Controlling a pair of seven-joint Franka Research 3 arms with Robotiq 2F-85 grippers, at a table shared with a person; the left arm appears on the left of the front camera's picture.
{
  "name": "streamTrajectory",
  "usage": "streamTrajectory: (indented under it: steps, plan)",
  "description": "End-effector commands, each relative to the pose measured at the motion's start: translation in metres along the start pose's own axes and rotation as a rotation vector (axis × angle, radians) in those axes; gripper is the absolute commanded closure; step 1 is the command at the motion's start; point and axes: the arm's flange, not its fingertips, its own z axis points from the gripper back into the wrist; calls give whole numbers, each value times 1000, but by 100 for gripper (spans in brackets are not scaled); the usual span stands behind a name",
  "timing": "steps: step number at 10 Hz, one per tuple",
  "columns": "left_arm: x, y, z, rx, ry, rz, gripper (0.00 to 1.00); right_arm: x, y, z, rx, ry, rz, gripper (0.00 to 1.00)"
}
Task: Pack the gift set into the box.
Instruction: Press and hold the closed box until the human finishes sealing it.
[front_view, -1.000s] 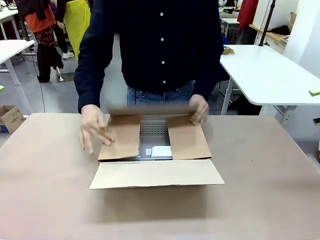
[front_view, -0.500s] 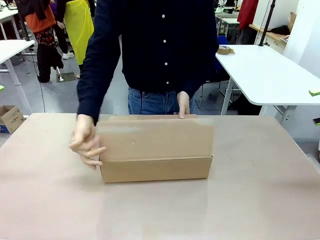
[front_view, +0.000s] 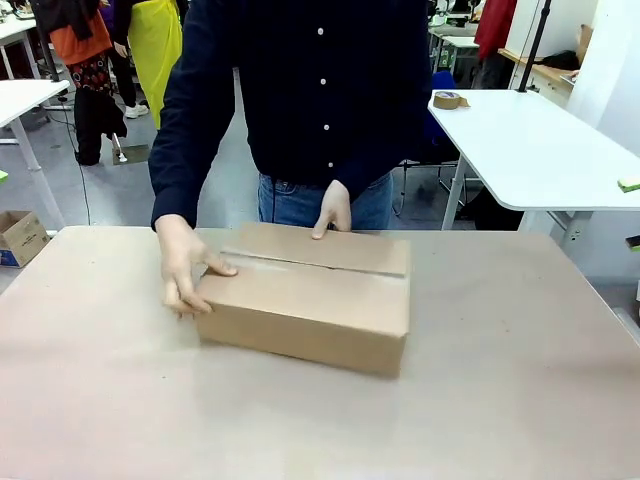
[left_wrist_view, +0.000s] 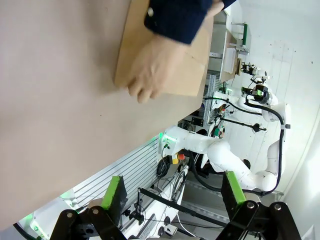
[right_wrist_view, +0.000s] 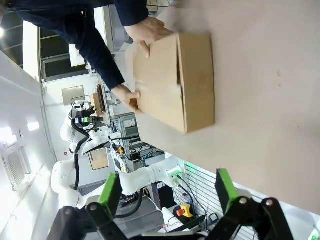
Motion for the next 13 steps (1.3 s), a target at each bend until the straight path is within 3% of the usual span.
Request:
streamTrajectory:
  steps: [1, 8, 9, 10, 11, 12, 13]
  plan:
    - [-3, 0, -1, 10, -5, -7, 0, -1, 1, -1, 1, -6, -2, 0]
    - [-3, 0, -1, 10, -5, -7, 0, 0, 0, 0, 0, 0, 0, 0]
    - [0, 0, 0, 0, 0, 0, 0, 12, 24, -33, -68, 3, 109, 0]
    - [7, -22, -33, 29, 114, -213, 0, 16, 53, -82, -64, 101, 289, 0]
    - [13, -37, -66, 55, 112, -401, 0, 11, 78, -138, -22, 203, 483, 0]
    - [17, -45, -108, -38, 111, -630, 0, -2, 90, -197, 24, 299, 686, 0]
    - [23, -40, -149, -154, 18, -787, 0, -12, 88, -231, 105, 302, 856, 0]
